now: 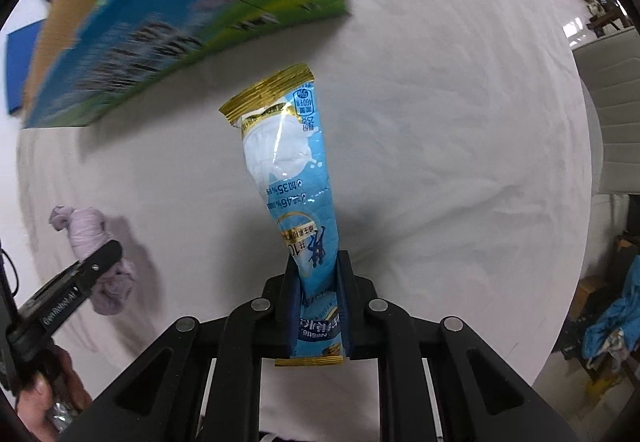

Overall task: Organize soft objects
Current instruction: 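Grasp the lilac sock with left tool while right tool grasps blue ice-pop wrapper, then place the sock and wrapper into the box and open both tools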

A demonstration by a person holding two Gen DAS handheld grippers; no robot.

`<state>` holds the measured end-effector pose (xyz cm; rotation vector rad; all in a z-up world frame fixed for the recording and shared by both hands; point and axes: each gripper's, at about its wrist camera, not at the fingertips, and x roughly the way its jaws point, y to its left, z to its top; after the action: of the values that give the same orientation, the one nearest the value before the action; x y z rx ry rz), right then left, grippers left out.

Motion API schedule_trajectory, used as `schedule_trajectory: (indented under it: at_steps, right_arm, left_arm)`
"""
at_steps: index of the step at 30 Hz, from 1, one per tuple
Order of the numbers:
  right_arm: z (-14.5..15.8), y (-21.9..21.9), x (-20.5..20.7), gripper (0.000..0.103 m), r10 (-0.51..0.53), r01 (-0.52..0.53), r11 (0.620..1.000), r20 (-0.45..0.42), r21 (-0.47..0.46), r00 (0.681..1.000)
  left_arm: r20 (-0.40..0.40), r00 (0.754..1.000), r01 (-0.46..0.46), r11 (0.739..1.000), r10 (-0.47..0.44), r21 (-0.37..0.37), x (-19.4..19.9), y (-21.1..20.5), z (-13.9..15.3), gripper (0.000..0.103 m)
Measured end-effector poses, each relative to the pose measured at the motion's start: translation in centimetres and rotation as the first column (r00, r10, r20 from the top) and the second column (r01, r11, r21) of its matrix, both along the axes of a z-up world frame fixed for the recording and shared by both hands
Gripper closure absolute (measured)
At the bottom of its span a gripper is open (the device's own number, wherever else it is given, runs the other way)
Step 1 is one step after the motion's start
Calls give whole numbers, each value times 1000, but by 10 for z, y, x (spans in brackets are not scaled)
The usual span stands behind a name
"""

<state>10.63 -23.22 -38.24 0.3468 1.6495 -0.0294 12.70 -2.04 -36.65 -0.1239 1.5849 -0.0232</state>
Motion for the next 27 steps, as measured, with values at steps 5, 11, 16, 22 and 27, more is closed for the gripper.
schedule_trajectory:
  at_steps: [5,11,16,22,27]
  right_arm:
    - [45,6,8,87,10,-15,998,83,61,997]
    - [117,15,61,87,25,-44,994,191,97,981]
    - [155,0,111,87,37,-52,997,263,51,964]
    - [161,2,175,87,45,-41,999,258,-20,965]
    - [149,-7,224,87,47,-32,997,225,-71,973]
  left_arm:
    - [94,993,76,997,-74,-20,5,-15,48,70]
    - [201,970,148,988,-136,-49,42,-31,119,70]
    - [246,950,203,979,-191,-22,84,-29,148,70]
    - [202,947,256,967,-249,-6,145,-43,141,70]
    - [155,938,312,950,-311,17,181,-60,125,70]
